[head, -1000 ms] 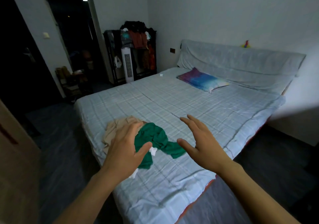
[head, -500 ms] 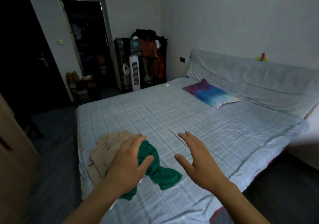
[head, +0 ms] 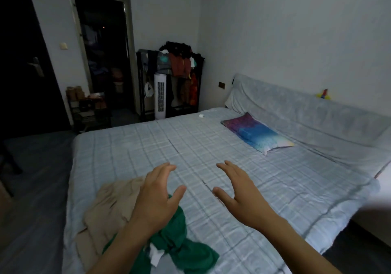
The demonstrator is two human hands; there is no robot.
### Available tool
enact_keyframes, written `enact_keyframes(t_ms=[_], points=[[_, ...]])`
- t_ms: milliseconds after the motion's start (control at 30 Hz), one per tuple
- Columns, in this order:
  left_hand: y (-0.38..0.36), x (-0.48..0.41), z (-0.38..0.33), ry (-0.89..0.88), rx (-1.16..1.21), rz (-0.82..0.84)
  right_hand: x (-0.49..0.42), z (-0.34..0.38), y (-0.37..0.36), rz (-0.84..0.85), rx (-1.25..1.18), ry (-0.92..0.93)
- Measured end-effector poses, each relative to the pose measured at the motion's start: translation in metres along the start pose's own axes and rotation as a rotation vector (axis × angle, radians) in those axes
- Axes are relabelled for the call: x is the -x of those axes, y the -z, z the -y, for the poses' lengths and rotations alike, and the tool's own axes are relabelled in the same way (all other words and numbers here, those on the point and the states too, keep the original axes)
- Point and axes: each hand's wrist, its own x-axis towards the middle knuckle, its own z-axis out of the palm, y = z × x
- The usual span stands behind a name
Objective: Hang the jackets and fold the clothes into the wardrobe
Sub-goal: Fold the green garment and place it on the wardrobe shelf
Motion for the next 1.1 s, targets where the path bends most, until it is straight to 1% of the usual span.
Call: enact_keyframes(t_ms=[167,433,500,633,800,933,1100], points=[[-0.004,-0.028,0.023,0.044,-0.009,-0.015,-0.044,-0.007,-0.024,0.058,-0.015,0.049],[-0.020,-0.050,0.058,0.234,-0.083,-0.073,-0.114,-0.048,-0.062,0.172,-0.125,0.136],[-0.032,-0.054,0.058,0.277,-0.131,-0.064,-0.129,-0.063,-0.074,0.219,-0.164,0.162],[-0.059,-0.067,0.046,0.360,-0.182,-0.134,-0.161,-0.096,-0.082,0.325,-0.217,0.239],[-0.092,-0.075,0.032,0.466,-0.227,-0.147,-0.204,-0.132,-0.086,0.380,-0.264,0.307],[-0.108,-0.065,0.036,0.568,-0.269,-0.160,-0.218,-0.140,-0.109,0.442,-0.290,0.346],[-0.117,-0.046,0.063,0.667,-0.298,-0.135,-0.214,-0.144,-0.145,0.548,-0.290,0.353]])
